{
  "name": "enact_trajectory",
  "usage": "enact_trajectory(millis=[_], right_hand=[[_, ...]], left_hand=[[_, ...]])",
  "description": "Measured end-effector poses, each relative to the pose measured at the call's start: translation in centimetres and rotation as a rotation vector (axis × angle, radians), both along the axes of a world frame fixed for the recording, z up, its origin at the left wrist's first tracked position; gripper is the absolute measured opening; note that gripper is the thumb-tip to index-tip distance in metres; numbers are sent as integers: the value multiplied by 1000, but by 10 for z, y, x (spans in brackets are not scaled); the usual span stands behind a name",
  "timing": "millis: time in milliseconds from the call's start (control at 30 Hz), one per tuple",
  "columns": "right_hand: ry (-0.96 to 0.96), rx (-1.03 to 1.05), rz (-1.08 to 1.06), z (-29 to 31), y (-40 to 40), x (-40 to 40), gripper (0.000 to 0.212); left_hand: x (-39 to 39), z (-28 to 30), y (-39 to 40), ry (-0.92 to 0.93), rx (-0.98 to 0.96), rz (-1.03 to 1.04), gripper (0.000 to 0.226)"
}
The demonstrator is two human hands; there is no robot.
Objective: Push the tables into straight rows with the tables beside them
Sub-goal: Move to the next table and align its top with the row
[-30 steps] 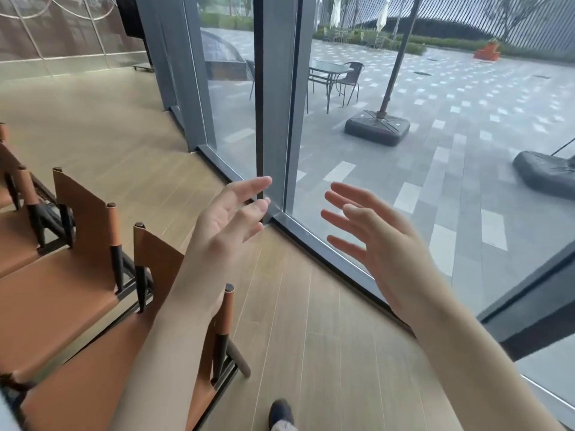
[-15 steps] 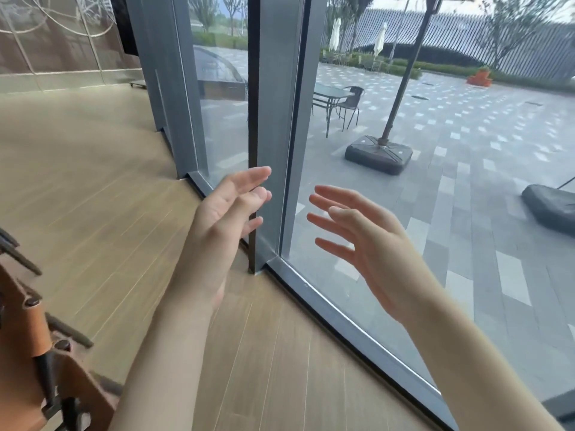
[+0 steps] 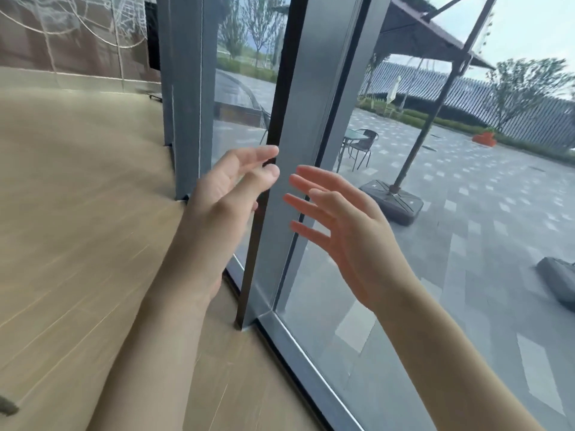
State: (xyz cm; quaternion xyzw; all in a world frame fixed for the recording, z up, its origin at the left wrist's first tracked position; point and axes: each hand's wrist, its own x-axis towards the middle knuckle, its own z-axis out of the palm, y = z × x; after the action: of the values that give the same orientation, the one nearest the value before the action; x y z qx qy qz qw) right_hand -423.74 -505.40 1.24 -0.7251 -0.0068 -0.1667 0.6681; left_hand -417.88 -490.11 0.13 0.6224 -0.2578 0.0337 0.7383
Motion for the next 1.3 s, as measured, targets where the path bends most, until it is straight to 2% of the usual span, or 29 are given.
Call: enact_trajectory(millis=[200, 367, 633, 767, 933, 1167, 1300], right_hand=[[3, 27, 53, -6, -37, 138, 32], [35, 109, 188, -10, -34, 255, 34], [65, 169, 442, -13, 42, 413, 32], [-32, 204, 479, -1, 97, 493, 32], [-109, 187, 514, 15, 161, 613, 32], [-78, 178, 515, 22, 203, 771, 32], [-77, 178, 521, 12, 222, 858, 30]], left_hand=[[116, -5, -24, 11, 9, 115, 29], [195, -8, -20, 44, 31, 260, 28], [317, -9, 52, 81, 45, 539, 27], [401, -5, 96, 51, 104, 623, 30], [520, 12, 155, -1, 103, 646, 32], [666, 28, 216, -12, 90, 660, 32], [741, 17, 237, -53, 157, 719, 32]])
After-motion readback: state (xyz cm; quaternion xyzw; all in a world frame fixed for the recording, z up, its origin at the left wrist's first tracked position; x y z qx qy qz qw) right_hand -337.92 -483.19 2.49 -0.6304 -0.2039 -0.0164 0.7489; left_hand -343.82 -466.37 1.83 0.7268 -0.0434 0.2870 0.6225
